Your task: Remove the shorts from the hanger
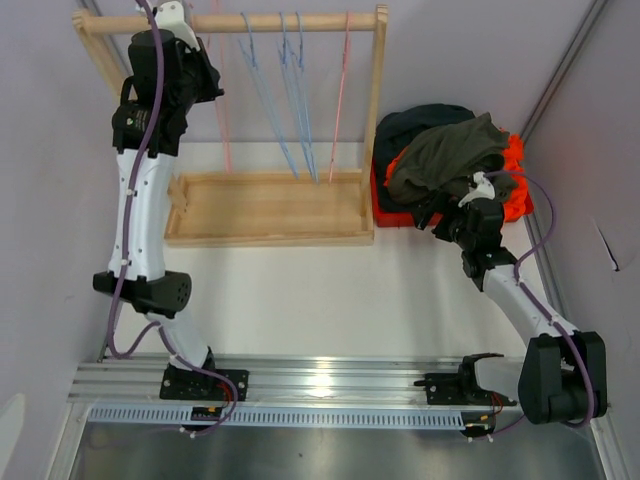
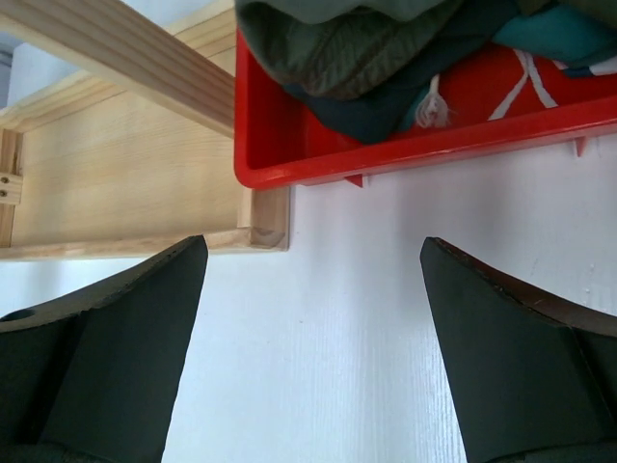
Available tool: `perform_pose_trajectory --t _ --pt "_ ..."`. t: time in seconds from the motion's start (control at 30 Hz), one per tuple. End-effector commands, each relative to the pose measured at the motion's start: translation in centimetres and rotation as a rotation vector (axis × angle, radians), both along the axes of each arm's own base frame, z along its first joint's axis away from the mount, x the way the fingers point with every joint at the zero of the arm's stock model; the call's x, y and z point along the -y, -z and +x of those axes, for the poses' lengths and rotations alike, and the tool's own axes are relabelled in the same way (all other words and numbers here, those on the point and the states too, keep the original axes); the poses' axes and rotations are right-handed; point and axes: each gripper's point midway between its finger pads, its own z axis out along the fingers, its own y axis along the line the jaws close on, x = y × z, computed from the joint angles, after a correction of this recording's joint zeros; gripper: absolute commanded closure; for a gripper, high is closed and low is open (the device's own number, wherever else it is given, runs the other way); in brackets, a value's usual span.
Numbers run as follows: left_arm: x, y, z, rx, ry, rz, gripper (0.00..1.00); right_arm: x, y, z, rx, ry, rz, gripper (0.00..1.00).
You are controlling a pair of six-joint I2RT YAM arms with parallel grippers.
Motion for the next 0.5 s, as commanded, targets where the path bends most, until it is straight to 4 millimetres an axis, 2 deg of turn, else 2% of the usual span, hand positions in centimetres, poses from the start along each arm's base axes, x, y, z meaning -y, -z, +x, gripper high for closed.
perform_pose_trajectory --t 0.0,0.17,0.3,0.33,0.47 --pt "0.5 -4.9 0.7 0.163 0.035 -0.049 1.00 -0.9 -1.0 -0.1 0.059 -0.030 0.029 0.01" --pt "1.2 -3.9 1.9 0.144 0.061 -0.073 1.00 -1.2 -0.5 -0.2 0.056 -0.042 0.038 0.01" --pt "1.3 -1.6 2.6 0.078 0.059 -0.060 1.00 -1.3 -0.7 -0.1 0.059 -0.049 0.043 0.00" --pt "1.3 -0.4 2.9 0.048 0.060 -0.050 1.00 -1.4 -0.6 -0.1 0.058 -0.052 0.043 0.01" --pt "1.1 0.6 2.8 0.024 0.051 -0.036 0.98 -1.6 -0.5 -0.2 0.054 -0.060 0.047 0.01"
